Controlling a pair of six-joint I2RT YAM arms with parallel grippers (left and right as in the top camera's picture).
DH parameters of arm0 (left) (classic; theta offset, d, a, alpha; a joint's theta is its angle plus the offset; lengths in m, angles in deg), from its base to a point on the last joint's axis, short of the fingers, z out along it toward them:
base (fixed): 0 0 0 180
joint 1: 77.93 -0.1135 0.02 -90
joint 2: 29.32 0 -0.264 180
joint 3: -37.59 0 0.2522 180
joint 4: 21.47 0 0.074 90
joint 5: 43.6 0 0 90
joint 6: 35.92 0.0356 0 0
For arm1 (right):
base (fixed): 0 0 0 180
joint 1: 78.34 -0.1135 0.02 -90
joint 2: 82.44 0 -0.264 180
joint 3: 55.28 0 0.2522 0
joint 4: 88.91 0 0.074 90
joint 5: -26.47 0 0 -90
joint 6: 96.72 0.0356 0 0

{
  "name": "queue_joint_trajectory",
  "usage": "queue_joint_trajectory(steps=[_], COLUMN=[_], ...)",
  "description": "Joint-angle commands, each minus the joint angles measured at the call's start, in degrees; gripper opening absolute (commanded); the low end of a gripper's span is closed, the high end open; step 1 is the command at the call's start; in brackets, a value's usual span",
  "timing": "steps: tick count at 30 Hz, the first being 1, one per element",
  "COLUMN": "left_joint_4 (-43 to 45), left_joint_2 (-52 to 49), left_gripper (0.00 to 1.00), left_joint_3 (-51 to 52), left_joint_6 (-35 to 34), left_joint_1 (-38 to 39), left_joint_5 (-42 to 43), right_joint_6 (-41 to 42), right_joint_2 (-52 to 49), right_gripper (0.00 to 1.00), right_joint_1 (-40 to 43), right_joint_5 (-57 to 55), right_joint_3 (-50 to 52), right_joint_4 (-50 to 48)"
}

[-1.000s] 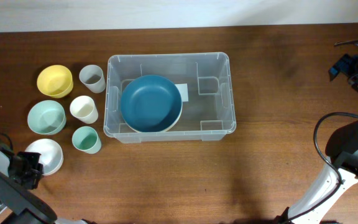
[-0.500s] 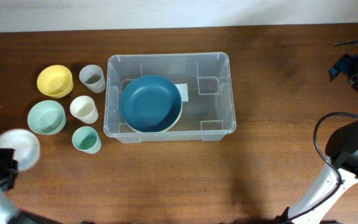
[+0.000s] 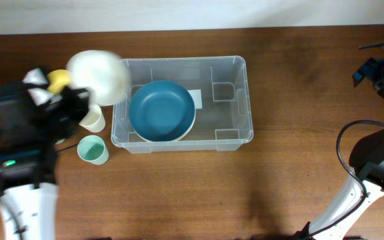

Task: Pack container
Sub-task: 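Carry the white bowl right into the container beside the teal bowl, then lower the white bowl into the container's right side and release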

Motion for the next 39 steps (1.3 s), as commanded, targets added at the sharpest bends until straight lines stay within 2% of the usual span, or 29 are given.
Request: queue_joint_trajectory(steps=[1,5,11,20,39], left_joint_4=[4.8,9.6,13.7,19.7,21.3], left_joint_2=[-3.2,-8.8,-19.6,-32.3,-41.1], left_gripper=[0.01,0.01,0.01,0.01,0.01], left_joint_3=[-0.7,-0.7,-1.4,-3.4,-3.4], left_joint_6=[0.3,0.2,0.3,1.2,1.4], left_joint_1=[18.2,29.6,37.5,39.1,39.7], left_joint_5=[-10.2,-16.8,-23.5,-23.7,-22.8], right_joint_6=[0.4,0.4,0.4,0.4,0.4], right_joint_2=[1.8,1.8,1.8,1.8,1.8], right_gripper=[0.99,0.99,0.99,0.99,0.99], right_joint_1=[-0.1,-0.1,-0.1,-0.1,-0.1], right_joint_5=[-0.8,-0.8,-0.9,-0.8,-0.9], right_joint_3=[0.2,0.2,0.2,0.2,0.2], right_joint_4=[0.0,0.0,0.0,0.0,0.0])
